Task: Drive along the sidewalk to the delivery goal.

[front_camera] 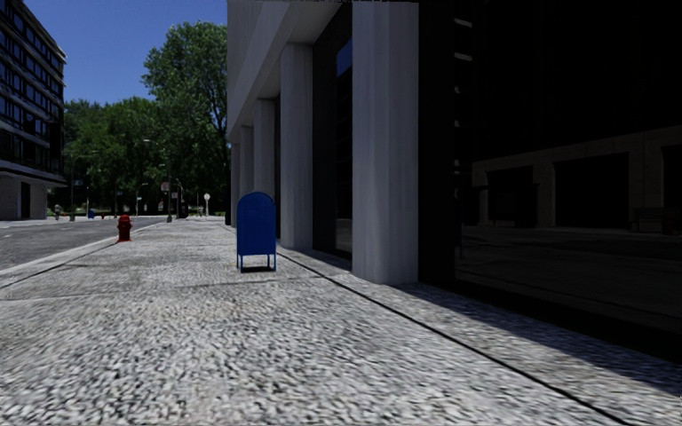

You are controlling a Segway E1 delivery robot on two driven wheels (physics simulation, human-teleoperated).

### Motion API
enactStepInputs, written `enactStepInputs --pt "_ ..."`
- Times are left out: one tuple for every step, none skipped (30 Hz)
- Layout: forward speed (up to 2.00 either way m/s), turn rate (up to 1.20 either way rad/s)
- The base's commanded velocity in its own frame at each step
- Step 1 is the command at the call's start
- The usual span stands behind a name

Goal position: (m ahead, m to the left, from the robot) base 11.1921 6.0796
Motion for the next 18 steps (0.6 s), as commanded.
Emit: enactStepInputs --pt "1.60 0.68" --pt "1.61 0.68" --pt "1.62 0.68" --pt "1.62 0.68" --pt "1.62 0.68" --pt "1.63 0.67" --pt "1.63 0.67" --pt "1.63 0.67" --pt "1.63 0.67" --pt "1.64 0.66" --pt "1.64 0.66" --pt "1.64 0.66" --pt "1.65 0.66" --pt "1.67 0.66" --pt "1.67 0.66" --pt "1.71 0.66" --pt "1.75 0.66" --pt "1.76 0.65"
